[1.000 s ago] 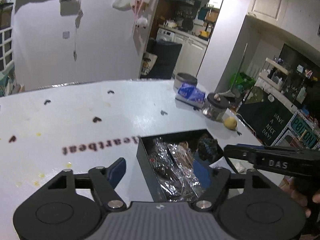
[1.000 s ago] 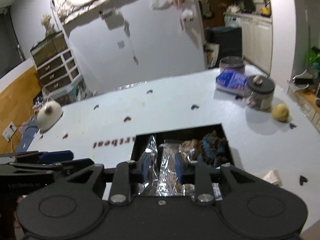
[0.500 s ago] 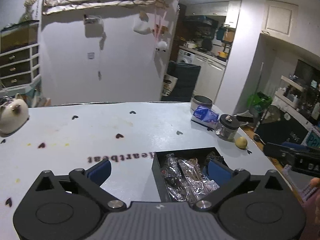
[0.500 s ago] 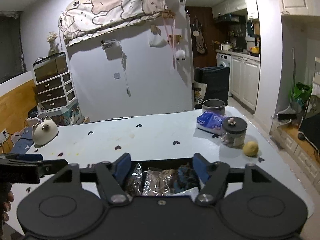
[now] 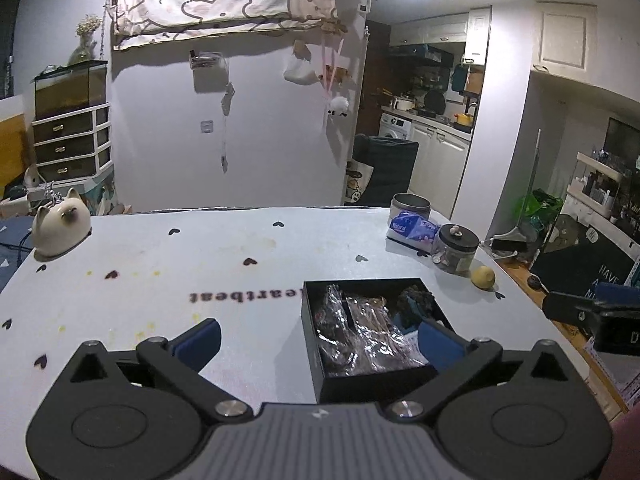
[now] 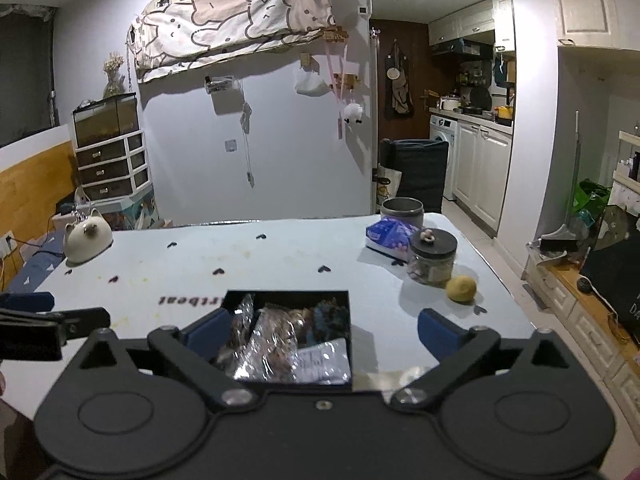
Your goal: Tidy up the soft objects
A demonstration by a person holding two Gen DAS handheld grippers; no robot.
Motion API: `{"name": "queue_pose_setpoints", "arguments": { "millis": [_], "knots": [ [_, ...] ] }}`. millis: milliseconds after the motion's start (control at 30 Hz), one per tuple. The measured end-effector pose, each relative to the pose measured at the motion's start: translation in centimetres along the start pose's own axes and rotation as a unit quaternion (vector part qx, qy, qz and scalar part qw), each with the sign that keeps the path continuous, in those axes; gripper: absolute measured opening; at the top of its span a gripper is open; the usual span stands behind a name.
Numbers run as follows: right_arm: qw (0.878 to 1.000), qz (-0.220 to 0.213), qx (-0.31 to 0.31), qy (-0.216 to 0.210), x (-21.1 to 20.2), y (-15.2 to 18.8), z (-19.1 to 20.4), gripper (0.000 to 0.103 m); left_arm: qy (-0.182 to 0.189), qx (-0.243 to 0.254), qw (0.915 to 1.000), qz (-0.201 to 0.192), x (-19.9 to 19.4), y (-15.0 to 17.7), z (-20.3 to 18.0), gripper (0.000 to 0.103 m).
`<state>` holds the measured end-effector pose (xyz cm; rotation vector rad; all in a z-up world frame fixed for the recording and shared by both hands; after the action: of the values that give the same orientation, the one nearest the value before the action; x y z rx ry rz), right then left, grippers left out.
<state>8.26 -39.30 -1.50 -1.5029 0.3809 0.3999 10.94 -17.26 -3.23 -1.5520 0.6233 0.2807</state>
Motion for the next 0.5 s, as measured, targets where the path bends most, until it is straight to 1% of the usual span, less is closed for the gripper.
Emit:
{"name": "queue_pose_setpoints", "arguments": {
  "millis": [167,267,500],
  "knots": [
    [1.0,0.002,-0.002,-0.002,-0.8,1.0,-0.7,0.103,-0.004,-0.009,0.9999,0.002,-1.5,1.3,-0.6,0.103],
    [1.0,0.0,-0.004,-0.004,-1.4,1.6,-1.0,0.103,-0.013,-0.011,0.9998,0.004,-2.2,2.0,-0.7,0.103],
    [1.0,-0.001,-0.01,-0.009,-2.3,2.2,-1.2,0.103,-0.023,-0.013,0.9996,0.006,-3.3,2.9,-1.0,0.103]
  ]
}}
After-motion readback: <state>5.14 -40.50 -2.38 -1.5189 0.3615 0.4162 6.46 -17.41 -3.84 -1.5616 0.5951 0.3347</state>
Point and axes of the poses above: each gripper's, at about its wrist camera, not at the fingertips, and x roughly the way its jaws point, z to its left, y to its underside, the point moved 10 cm from there along x, roughly the way its jaws point, and after that the axes turned 1 degree about y, right-handed, at the moved point
